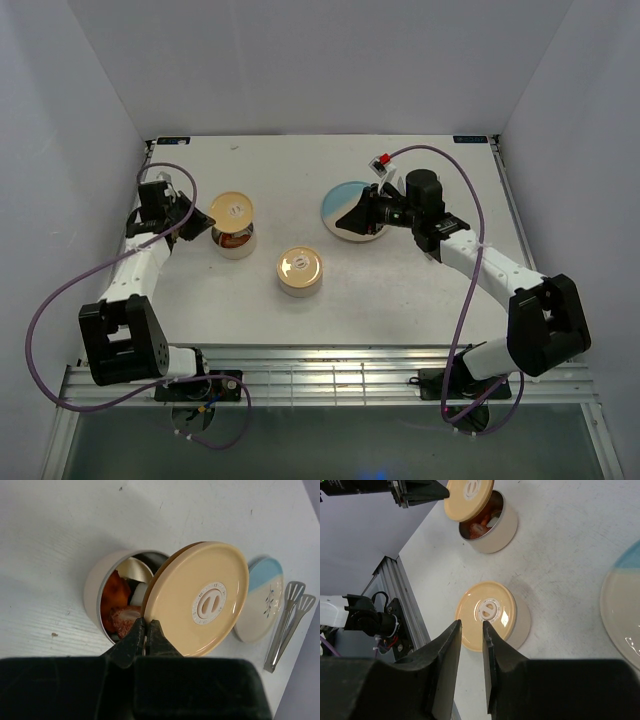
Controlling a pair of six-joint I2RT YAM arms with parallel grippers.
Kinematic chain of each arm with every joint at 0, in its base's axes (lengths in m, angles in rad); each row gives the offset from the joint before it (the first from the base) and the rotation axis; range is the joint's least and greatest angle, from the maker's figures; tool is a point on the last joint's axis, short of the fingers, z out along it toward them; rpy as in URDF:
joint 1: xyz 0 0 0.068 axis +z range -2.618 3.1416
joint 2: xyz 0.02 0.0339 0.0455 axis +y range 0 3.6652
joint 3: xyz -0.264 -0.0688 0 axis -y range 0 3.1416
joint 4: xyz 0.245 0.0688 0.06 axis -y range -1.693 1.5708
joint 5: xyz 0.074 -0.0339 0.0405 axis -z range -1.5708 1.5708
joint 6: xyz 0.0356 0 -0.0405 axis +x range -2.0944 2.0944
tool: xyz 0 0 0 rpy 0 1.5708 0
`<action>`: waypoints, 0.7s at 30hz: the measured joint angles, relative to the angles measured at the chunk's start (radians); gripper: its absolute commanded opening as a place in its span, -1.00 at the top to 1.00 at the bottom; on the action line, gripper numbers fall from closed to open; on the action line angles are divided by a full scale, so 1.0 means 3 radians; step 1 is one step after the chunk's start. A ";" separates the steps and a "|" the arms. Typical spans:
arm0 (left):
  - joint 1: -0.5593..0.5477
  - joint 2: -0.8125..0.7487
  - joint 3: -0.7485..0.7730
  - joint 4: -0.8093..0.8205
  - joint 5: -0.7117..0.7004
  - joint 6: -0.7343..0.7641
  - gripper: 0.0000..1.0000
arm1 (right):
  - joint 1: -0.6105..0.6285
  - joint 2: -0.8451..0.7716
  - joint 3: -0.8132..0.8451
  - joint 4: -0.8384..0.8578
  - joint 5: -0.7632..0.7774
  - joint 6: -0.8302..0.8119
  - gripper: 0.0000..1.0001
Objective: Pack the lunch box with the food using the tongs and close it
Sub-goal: Close the box lid on the packing box.
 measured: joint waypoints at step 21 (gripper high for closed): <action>-0.0151 0.0014 -0.0324 0.0008 -0.0379 0.0014 0.21 | 0.0074 0.0095 0.0008 -0.0018 0.0065 -0.0010 0.32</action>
